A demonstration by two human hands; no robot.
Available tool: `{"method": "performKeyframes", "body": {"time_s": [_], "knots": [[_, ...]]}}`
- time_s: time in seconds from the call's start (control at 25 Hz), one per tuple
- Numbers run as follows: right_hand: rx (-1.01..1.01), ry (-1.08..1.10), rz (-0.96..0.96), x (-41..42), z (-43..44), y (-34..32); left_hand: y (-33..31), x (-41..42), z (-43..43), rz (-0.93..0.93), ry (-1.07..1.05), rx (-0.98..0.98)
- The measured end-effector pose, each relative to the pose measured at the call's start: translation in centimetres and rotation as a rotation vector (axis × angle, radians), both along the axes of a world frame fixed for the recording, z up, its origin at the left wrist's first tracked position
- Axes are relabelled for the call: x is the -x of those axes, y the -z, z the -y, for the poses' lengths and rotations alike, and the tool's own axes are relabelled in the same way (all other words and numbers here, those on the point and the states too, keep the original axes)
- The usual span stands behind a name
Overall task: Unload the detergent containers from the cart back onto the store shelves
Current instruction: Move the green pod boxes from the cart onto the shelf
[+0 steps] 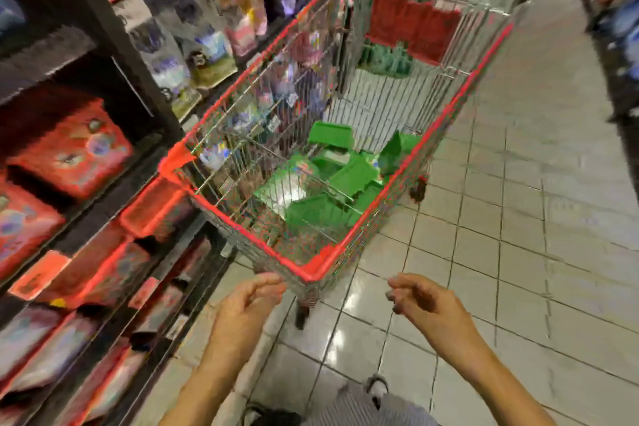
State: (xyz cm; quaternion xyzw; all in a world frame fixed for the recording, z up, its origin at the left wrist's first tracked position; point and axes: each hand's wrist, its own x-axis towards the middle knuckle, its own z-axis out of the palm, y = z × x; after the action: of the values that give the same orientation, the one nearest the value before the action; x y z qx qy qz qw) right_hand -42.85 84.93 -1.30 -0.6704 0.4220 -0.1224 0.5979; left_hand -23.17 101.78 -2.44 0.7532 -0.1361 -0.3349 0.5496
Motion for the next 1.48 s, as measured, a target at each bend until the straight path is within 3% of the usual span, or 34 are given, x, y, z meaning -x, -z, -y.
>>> {"method": "performKeyframes", "body": {"time_s": [0.4, 0.68, 1.0, 1.2, 1.48], "knots": [[-0.033, 0.03, 0.037, 5.3, 14.6, -1.5, -2.5, 7.6, 17.2, -0.074, 0.084, 0.127], [0.056, 0.007, 0.188, -2.1, 26.0, -3.9, -3.5, 1.2, 26.0, 0.112, 0.003, 0.154], [0.156, -0.102, 0.3, -14.1, 39.3, -7.2, -3.0, -9.2, 36.6, 0.07, -0.125, 0.133], [0.141, -0.291, 0.21, -22.3, 45.0, -6.2, -0.3, -14.5, 39.6, 0.038, -0.274, 0.039], [0.103, -0.78, -0.246, -34.3, 49.4, 3.6, 10.3, -17.0, 41.8, -0.131, -0.458, -0.193]]}}
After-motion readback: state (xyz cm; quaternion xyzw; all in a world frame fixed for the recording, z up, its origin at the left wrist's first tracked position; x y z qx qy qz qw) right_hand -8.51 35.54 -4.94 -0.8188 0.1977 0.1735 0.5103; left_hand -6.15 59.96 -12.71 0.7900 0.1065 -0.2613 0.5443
